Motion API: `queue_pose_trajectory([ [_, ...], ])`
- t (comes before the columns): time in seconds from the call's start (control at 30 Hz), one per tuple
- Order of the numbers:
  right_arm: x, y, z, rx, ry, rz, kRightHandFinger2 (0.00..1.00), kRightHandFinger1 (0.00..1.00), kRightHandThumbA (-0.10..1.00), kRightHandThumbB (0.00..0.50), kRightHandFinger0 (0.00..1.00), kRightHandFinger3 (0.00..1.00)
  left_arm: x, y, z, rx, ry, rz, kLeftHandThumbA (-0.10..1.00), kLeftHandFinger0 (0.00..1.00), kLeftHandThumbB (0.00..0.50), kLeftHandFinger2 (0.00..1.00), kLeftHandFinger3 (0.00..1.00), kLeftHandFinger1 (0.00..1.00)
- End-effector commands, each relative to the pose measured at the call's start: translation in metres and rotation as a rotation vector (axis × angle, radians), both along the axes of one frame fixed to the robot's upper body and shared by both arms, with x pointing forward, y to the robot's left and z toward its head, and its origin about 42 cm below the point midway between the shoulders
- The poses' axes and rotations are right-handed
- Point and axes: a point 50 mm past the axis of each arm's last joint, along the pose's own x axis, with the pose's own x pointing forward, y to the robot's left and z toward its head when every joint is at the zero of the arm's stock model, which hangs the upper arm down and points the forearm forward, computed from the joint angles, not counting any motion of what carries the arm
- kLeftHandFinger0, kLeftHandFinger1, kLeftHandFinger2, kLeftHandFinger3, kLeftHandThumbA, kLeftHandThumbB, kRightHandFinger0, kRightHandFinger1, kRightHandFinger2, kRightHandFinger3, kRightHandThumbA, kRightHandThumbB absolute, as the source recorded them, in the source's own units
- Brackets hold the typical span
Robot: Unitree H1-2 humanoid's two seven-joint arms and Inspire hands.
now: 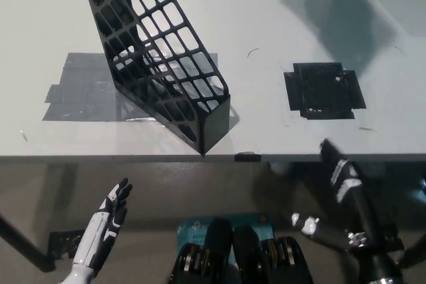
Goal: A person hands a notebook to the robot and the robot grabs it with its right hand and places it in the magazine stand kept in the centre of the desk infront of it.
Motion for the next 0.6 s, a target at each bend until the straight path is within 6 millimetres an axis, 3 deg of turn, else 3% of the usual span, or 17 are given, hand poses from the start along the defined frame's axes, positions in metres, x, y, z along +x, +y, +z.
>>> queue_pose_trajectory([
  [0.0,-0.001,-0.007,0.059,0.010,-0.278,-0.084,1.00,1.00,1.00,0.268,1.00,1.00,-0.001,0.007,0.006,0.025,-0.069,0.006,1.00,1.00,0.500,1.00,1.00,1.00],
  [0.1,0.007,-0.010,0.078,0.039,-0.331,-0.097,1.00,1.00,1.00,0.285,1.00,1.00,-0.003,0.007,0.005,0.026,-0.065,0.006,1.00,1.00,0.500,1.00,1.00,1.00],
  [0.23,0.021,-0.015,0.094,0.055,-0.355,-0.116,1.00,1.00,1.00,0.271,1.00,1.00,-0.004,0.006,0.005,0.033,-0.067,0.008,1.00,1.00,0.500,1.00,1.00,1.00],
  [0.3,0.028,-0.019,0.105,0.043,-0.374,-0.146,1.00,1.00,1.00,0.303,1.00,1.00,-0.002,0.006,0.006,0.034,-0.073,0.005,1.00,1.00,0.500,1.00,1.00,1.00],
  [0.57,0.048,-0.034,0.118,0.110,-0.344,-0.157,1.00,1.00,1.00,0.302,1.00,1.00,0.002,0.007,0.009,0.037,-0.081,-0.003,1.00,1.00,0.500,1.00,1.00,1.00],
])
